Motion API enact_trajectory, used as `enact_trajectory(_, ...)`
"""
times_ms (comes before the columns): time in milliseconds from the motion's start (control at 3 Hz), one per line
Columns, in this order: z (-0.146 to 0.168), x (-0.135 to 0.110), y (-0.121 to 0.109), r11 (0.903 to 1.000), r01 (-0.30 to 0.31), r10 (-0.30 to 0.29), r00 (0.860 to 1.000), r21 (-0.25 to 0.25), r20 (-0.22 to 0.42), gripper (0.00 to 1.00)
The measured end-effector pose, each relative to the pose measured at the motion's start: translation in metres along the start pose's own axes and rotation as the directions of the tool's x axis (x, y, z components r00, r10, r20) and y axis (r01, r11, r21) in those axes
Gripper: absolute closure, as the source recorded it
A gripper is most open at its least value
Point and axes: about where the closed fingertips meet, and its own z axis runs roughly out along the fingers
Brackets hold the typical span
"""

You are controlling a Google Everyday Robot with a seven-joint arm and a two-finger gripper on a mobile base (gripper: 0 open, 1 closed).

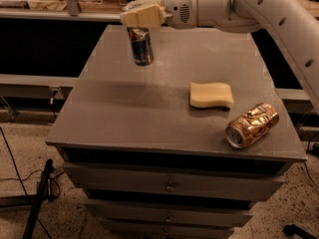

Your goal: Place redbull can upright

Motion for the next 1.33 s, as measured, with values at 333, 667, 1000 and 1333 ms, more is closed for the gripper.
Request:
enact_trajectory(333, -0.01, -0.003, 0.021, 0.9987, 0.019, -0.013, 0.99, -0.048, 0.14, 1.0)
enact_trajectory(667, -0.015, -0.008, 0.038, 0.9948, 0.066, -0.049, 0.978, -0.078, 0.203, 1.0)
enact_trajectory(1000, -0.013, -0.008, 0.05, 0.9888, 0.119, -0.099, 0.973, -0.09, 0.207, 1.0)
enact_trajectory(1333, -0.004, 0.001, 0.059, 0.9822, 0.155, -0.132, 0.972, -0.106, 0.192, 1.0)
